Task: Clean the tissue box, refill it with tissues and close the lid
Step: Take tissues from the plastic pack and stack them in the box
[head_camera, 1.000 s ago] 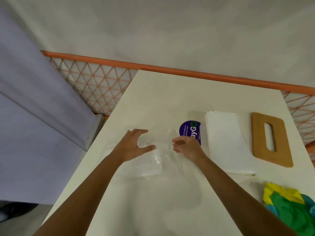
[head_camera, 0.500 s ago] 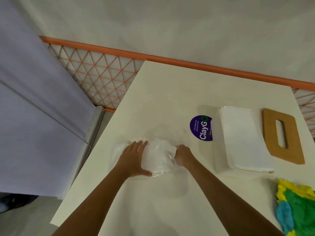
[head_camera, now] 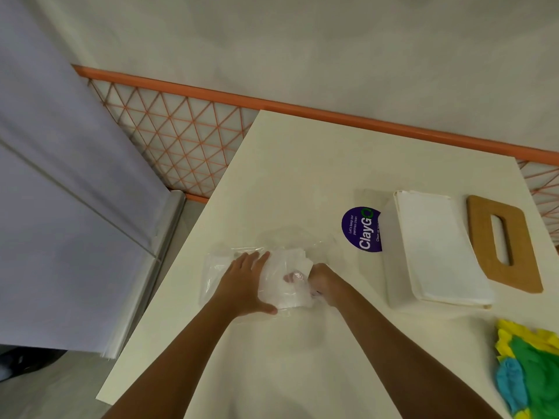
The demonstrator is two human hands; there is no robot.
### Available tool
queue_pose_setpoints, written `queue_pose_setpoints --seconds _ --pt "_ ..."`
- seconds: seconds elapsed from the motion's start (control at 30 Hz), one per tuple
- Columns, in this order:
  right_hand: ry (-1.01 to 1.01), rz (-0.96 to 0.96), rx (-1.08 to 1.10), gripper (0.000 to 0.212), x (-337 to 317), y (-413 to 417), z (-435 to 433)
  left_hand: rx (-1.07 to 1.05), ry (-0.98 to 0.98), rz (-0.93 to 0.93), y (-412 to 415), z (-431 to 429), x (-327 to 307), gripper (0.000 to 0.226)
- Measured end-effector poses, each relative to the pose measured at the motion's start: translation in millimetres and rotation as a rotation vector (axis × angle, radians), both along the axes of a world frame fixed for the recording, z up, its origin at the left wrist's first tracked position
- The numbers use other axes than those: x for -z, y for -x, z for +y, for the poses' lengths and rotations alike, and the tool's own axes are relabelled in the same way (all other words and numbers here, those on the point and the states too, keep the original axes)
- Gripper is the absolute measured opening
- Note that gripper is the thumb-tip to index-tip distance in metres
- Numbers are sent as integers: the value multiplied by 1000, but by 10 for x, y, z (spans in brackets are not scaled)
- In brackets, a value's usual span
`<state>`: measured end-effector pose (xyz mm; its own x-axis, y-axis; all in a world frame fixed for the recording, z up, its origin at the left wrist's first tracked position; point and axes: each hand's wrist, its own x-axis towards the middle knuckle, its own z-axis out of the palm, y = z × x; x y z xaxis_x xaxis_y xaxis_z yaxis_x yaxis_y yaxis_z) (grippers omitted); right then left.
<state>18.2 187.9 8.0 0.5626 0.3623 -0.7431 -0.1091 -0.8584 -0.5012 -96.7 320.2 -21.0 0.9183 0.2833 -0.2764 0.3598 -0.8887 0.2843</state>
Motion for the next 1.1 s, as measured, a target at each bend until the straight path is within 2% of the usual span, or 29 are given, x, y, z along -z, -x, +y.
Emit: queue_pose_setpoints --seconds 0.17,0.23,0.37,0.53,0.73,0.83,0.93,1.03,1.1 --pt "-232 -26 99 34 48 28 -12 4 -3 3 17 -6 9 118" --pt "-253 -8 86 36 41 61 -11 4 0 5 27 -16 0 118" --pt "-245 -127 34 29 -3 52 -58 7 -5 36 52 5 -15 119" --pt "-338 -125 254 29 -145 -169 -259 -9 11 54 94 49 -74 120" --pt "-414 -191 325 29 -240 -326 -555 0 43 118 75 44 -198 120" --pt "-454 -221 358 29 -343 -424 -719 -7 104 179 67 57 -263 141" --pt "-494 -249 373 24 -497 -556 -910 -90 178 103 38 74 -317 150" --pt "-531 -265 443 28 -686 -704 -1109 -106 117 52 -27 41 -446 143" --pt "-583 -270 488 26 -816 -793 -1248 -128 93 -23 -100 -19 -538 128"
